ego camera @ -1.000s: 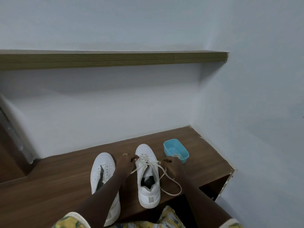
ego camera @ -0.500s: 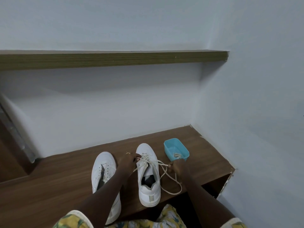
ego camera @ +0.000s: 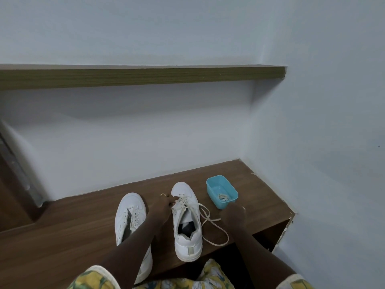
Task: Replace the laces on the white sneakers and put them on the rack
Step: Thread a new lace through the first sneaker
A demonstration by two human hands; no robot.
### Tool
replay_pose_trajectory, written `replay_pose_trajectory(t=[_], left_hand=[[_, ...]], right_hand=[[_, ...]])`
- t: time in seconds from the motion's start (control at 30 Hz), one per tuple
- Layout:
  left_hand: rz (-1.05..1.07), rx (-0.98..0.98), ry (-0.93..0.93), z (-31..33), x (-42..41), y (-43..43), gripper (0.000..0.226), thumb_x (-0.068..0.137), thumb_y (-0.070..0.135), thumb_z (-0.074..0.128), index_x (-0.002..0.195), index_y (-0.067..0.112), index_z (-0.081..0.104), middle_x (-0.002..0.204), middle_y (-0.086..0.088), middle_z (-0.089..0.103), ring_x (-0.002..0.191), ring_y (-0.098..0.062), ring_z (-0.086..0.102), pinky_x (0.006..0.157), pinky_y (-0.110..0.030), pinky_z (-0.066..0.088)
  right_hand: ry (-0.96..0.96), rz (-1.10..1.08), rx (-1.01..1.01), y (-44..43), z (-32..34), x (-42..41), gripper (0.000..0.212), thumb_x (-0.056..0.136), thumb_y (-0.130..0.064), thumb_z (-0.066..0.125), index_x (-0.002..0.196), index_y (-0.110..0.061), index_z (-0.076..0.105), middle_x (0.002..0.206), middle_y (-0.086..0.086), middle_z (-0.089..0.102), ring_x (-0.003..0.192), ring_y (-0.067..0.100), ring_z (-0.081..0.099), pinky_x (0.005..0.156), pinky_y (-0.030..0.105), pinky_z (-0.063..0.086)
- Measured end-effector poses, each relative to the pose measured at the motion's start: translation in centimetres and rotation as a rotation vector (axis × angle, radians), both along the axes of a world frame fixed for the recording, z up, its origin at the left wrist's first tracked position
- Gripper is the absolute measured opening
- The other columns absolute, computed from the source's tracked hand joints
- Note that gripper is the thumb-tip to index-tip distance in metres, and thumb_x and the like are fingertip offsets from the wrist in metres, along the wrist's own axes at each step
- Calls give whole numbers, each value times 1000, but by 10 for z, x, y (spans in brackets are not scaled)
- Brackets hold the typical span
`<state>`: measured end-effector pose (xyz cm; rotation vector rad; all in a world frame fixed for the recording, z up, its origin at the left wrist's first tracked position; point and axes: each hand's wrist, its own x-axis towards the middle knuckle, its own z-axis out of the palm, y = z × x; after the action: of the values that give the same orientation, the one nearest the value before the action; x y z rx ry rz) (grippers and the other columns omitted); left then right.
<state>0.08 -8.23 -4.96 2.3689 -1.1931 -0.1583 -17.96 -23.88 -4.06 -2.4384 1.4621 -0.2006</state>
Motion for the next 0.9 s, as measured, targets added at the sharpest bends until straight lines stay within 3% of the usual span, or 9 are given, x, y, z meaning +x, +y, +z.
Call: replay_pose_trajectory(t=[0.17,0.3,0.5,0.57,0.6,0.7,0.77,0.83,0.9], left_hand=[[-2,-29,-48,4,-1,-3,39,97,10,43,132,24,55,108,-4,61,103,-19,53,82,-25,39],[-3,-24,-75,7,-3,-4,40,97,11,43,130,28,56,107,-1,62,103,-18,53,79,-24,38],[63,-37,-105,10,-5,-4,33,96,18,47,125,28,61,107,-2,65,103,-18,57,84,-27,43],[91,-10,-136,10,-6,-4,33,95,20,49,124,29,61,109,0,65,104,-17,57,87,-29,45],[90,10,-158,10,-7,-5,33,95,21,49,125,29,60,111,1,65,106,-16,57,88,-29,44],[60,53,-211,10,-13,-6,35,96,24,48,129,30,56,118,2,63,110,-16,56,88,-27,41],[50,58,-217,9,-15,-9,37,95,23,49,131,30,54,121,3,62,111,-16,55,88,-27,41],[52,64,-187,9,-16,-9,38,94,21,51,131,29,54,121,3,62,111,-16,55,88,-26,42],[52,77,-141,8,-17,-7,38,93,19,52,130,28,55,119,3,63,111,-15,55,88,-25,42]], right_hand=[[-175,228,146,22,10,34,25,92,-19,52,99,-3,69,99,12,71,89,21,65,72,28,46],[-242,363,260,34,11,49,21,91,-14,57,103,-5,71,106,7,70,82,8,54,69,10,30],[-413,191,416,28,14,43,15,83,-2,60,94,-2,71,98,8,71,72,9,55,54,9,35],[-367,152,397,21,8,38,16,84,-5,58,94,0,71,97,10,71,65,9,54,58,18,46],[-343,120,391,18,5,35,19,85,-8,57,96,2,70,100,12,71,65,11,56,62,22,51],[-317,69,445,10,-1,25,27,92,-13,52,110,2,64,110,11,67,74,14,60,61,11,49],[-240,70,359,8,-1,16,30,96,-19,48,118,-4,63,118,9,64,102,21,62,84,23,50],[-130,153,243,1,-8,8,32,99,-17,42,122,-3,60,123,11,61,115,26,57,93,32,45],[-82,146,225,-7,-23,7,34,99,-12,38,124,1,57,124,15,60,113,24,56,90,20,46]])
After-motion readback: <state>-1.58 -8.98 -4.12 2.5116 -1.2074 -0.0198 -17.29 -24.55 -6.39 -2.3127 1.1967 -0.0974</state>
